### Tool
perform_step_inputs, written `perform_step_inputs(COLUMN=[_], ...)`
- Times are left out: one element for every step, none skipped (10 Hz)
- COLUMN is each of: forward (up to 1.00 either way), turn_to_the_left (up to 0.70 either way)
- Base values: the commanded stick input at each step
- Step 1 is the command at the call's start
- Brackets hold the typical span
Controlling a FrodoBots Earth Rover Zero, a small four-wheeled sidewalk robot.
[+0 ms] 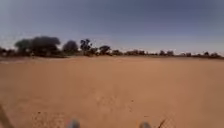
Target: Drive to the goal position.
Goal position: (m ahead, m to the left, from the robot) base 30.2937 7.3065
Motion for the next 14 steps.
perform_step_inputs(forward=[0.7, 0.7, 0.7, 0.7, 0.7, 0.7, 0.7, 0.7, 0.7, 0.7, 0.7, 0.7, 0.7, 0.7], turn_to_the_left=[0.0, 0.0, 0.0, 0.0, 0.0, 0.0, 0.0, 0.0, 0.0, 0.0, 0.0, 0.0, 0.0, 0.0])
